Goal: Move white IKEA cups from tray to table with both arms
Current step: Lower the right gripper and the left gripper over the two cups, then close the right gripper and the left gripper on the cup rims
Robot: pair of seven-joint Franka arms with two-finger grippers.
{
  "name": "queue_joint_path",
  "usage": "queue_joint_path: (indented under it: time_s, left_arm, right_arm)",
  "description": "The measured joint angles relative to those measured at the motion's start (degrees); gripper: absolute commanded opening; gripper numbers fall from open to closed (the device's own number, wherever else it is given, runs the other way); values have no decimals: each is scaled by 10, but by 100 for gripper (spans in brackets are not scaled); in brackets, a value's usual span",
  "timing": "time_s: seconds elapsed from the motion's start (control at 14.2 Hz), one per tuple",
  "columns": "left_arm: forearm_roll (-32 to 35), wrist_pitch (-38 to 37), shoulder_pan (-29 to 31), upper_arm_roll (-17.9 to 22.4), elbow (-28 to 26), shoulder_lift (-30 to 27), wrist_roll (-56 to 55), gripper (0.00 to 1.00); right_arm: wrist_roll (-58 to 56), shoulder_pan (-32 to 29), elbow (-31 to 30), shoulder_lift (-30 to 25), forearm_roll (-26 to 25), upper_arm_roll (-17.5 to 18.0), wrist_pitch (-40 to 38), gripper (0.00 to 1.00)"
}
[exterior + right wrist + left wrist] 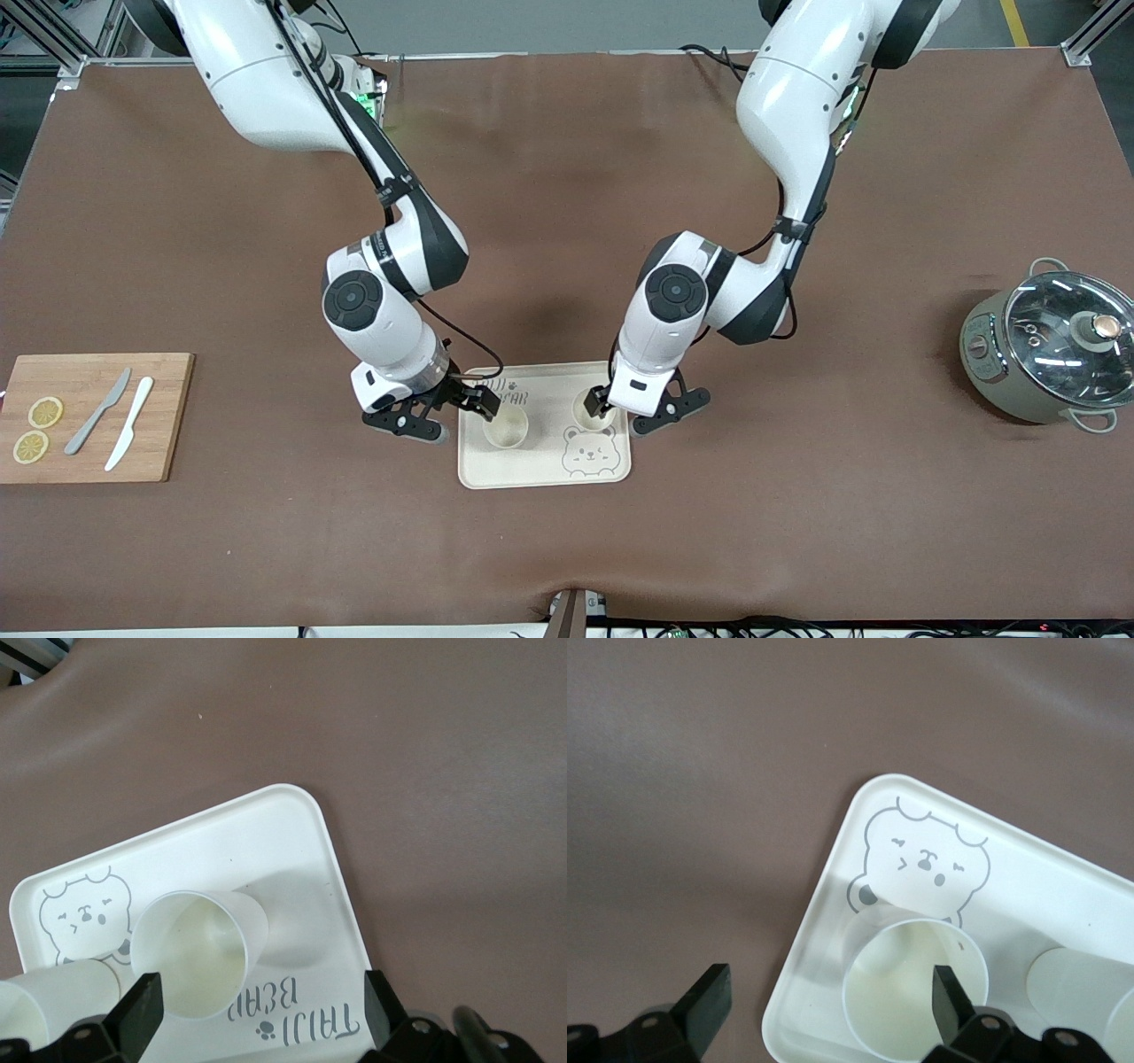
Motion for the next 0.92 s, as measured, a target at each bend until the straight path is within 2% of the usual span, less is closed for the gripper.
queue_joint_path:
  time_s: [0.28, 0.35, 0.49, 0.57, 0.64, 0.71, 0.78, 0.92]
  left_arm:
    - [0, 20, -13, 4, 2, 24, 0, 100]
    - [0, 24, -15, 7, 3, 29, 0, 86]
    - [0, 28, -17, 11, 4, 33, -3, 43]
    - [0, 28, -17, 12, 4, 33, -8, 26]
    - [0, 29, -17, 12, 5, 33, -10, 14]
    - [0, 29, -17, 13, 6, 33, -11, 4]
    - [0, 31, -17, 13, 7, 33, -11, 0]
    - [0, 32, -17, 13, 7, 33, -12, 0]
  right_arm:
    - [2, 4, 7, 25, -3, 0, 18, 100]
    - [3, 7, 8, 31, -5, 0, 25, 100]
    - [5, 15, 8, 43, -9, -1, 38, 100]
    - [6, 17, 8, 50, -11, -1, 44, 100]
    - [6, 18, 8, 57, -13, -1, 52, 100]
    - [6, 19, 9, 64, -16, -1, 60, 100]
    - [6, 19, 9, 69, -18, -1, 67, 100]
    - [6, 19, 9, 75, -19, -1, 72, 100]
